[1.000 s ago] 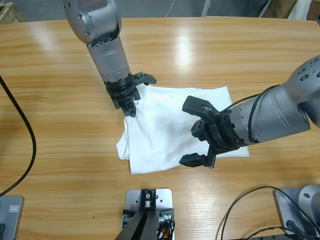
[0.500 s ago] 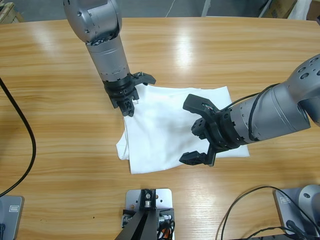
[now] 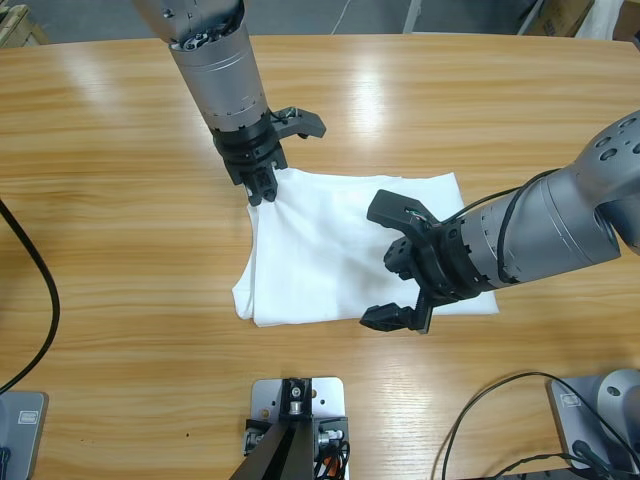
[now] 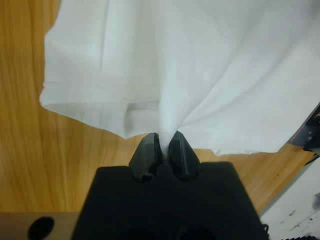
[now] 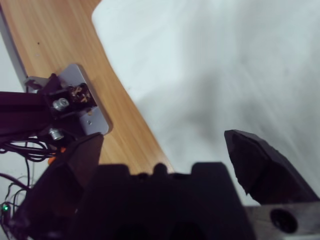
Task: Fold clothes
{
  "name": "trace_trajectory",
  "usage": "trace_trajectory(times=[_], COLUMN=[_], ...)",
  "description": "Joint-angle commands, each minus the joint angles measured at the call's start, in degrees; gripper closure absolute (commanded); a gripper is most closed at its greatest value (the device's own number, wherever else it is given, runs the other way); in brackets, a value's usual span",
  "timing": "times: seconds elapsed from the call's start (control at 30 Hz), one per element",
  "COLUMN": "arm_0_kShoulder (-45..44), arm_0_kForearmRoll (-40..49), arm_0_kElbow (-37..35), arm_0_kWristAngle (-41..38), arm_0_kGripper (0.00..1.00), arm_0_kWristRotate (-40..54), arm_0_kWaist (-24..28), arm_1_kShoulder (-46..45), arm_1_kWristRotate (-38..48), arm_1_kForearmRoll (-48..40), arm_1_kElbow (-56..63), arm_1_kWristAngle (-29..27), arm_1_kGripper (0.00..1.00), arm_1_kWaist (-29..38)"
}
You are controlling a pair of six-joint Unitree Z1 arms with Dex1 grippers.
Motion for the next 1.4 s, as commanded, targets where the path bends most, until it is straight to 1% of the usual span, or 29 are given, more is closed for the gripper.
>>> trace_trajectory(times=[0.03,0.33,0.43,0.53,0.57,0.63,0.67,0.7,0.73,0.83,0.9,0.97,1.07,1.13,1.17,1.23,1.27,1.3,1.33,1.37,1.4], arm_0_kShoulder=[-0.67,0.49,3.32,5.69,6.25,6.92,7.50,8.03,8.59,9.64,9.75,8.96,5.32,2.09,0.31,-2.75,-3.64,-4.31,-4.70,-5.17,-5.61], arm_0_kForearmRoll=[2.47,3.99,4.05,4.17,4.22,4.17,4.17,4.17,4.19,5.15,6.26,7.44,7.72,7.47,6.70,4.73,4.21,3.84,3.89,3.91,3.91], arm_0_kElbow=[-2.98,-5.23,-6.86,-6.88,-6.88,-6.88,-6.86,-6.77,-6.62,-6.09,-6.00,-5.98,-4.68,-4.54,-4.66,-4.72,-4.89,-4.93,-4.70,-4.31,-4.24], arm_0_kWristAngle=[3.79,4.85,5.88,5.97,5.94,5.78,5.72,5.72,5.64,6.09,8.01,11.82,17.75,21.55,21.97,21.42,19.88,17.13,15.08,12.60,11.09], arm_0_kGripper=[1.000,1.000,1.000,1.000,0.898,0.467,0.202,0.059,0.042,0.036,0.036,0.036,0.036,0.036,0.036,0.026,0.014,0.011,0.015,0.037,0.093], arm_0_kWristRotate=[0.83,2.14,1.79,0.86,0.72,0.67,0.51,0.33,0.16,-0.84,-2.15,-5.45,-12.94,-16.56,-17.25,-16.26,-14.57,-12.73,-11.83,-10.92,-10.64], arm_0_kWaist=[-0.52,0.01,0.01,0.01,0.01,0.01,0.01,0.08,0.19,0.29,0.52,1.14,2.88,2.96,2.67,1.22,0.38,-0.30,-0.78,-1.08,-1.39], arm_1_kShoulder=[1.23,1.64,1.16,0.44,0.23,0.09,0.07,0.09,0.07,-0.53,-1.09,-1.60,-2.39,-2.56,-2.69,-3.25,-3.62,-3.99,-4.25,-4.39,-4.45], arm_1_kWristRotate=[0.82,0.82,0.82,0.82,0.82,0.82,0.82,0.82,0.82,0.82,0.82,0.82,0.82,0.82,0.89,1.06,1.29,1.89,3.00,4.42,6.55], arm_1_kForearmRoll=[-1.92,-2.26,-2.26,-2.24,-2.22,-2.22,-2.26,-2.26,-2.26,-2.17,-2.12,-2.08,-1.99,-1.99,-1.99,-1.80,-1.52,-1.24,-0.94,-0.75,-0.27], arm_1_kElbow=[1.99,2.09,2.64,3.64,3.94,4.31,4.39,4.34,4.29,4.38,4.75,5.31,5.57,5.57,5.54,5.13,4.78,4.46,4.25,4.13,3.87], arm_1_kWristAngle=[-0.84,-0.73,-0.61,-0.65,-0.65,-0.66,-0.66,-0.65,-0.66,-0.59,-0.66,-0.66,-0.75,-0.88,-1.21,-3.67,-4.99,-6.83,-9.15,-11.76,-14.20], arm_1_kGripper=[0.004,0.004,0.004,0.004,0.004,0.004,0.004,0.004,0.004,0.004,0.004,0.004,0.004,0.004,0.004,0.011,0.041,0.108,0.204,0.361,0.617], arm_1_kWaist=[-1.15,-1.15,-1.15,-1.24,-1.22,-1.24,-1.24,-1.24,-1.24,-1.24,-1.24,-1.24,-1.24,-1.24,-1.24,-1.24,-1.24,-1.24,-1.24,-1.24,-1.24])
